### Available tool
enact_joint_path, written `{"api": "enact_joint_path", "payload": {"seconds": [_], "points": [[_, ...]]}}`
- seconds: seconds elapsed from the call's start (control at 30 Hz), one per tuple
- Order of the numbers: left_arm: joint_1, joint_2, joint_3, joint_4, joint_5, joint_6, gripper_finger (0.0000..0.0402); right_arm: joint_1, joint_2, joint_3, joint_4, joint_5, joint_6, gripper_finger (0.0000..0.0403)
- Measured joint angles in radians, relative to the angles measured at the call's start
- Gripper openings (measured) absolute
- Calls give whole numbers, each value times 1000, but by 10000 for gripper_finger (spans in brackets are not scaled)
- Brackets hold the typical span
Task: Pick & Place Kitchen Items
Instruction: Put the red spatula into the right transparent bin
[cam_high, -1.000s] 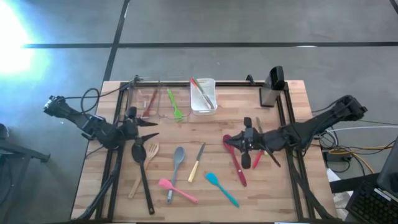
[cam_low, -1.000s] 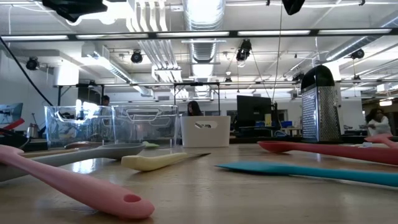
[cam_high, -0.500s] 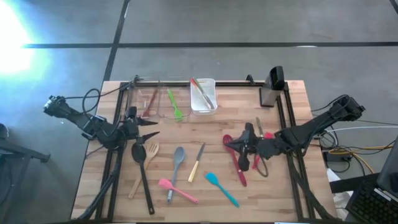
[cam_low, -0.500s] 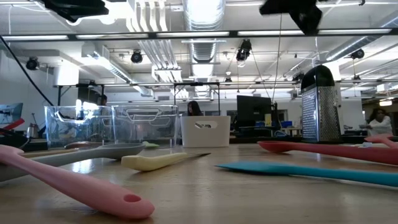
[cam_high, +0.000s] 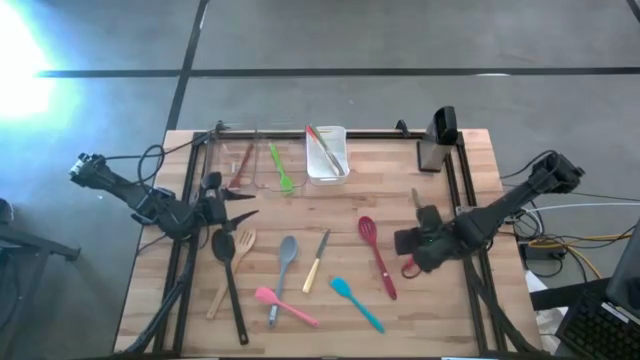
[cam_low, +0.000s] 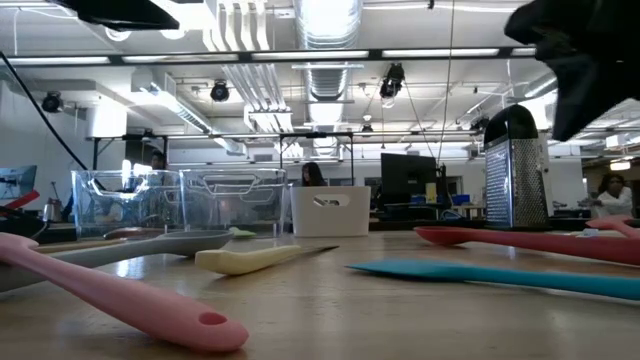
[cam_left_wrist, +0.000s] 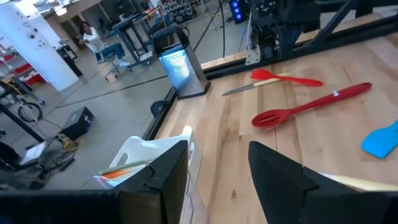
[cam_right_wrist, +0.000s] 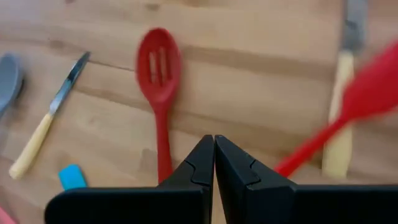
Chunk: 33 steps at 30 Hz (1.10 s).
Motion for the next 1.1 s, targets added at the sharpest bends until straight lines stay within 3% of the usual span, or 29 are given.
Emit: {"api": "enact_joint_path", "payload": {"seconds": [0.27,0.43,0.53,0.77,0.97,1.1], "points": [[5,5,0,-5,-43,94,172,83,82,-17,-2,-7,277,8],[8,5,0,-19,-77,161,172,83,135,-17,-11,-79,229,8],[13,5,0,-24,-88,191,172,81,123,-17,-36,-127,30,8],[33,5,0,-18,-106,176,172,43,17,-16,-48,-125,-501,8],[35,6,0,-18,-125,143,172,18,-15,-16,-48,-170,-1176,8],[35,6,0,-18,-199,136,172,-12,-9,-16,-54,-205,-1467,8]]}}
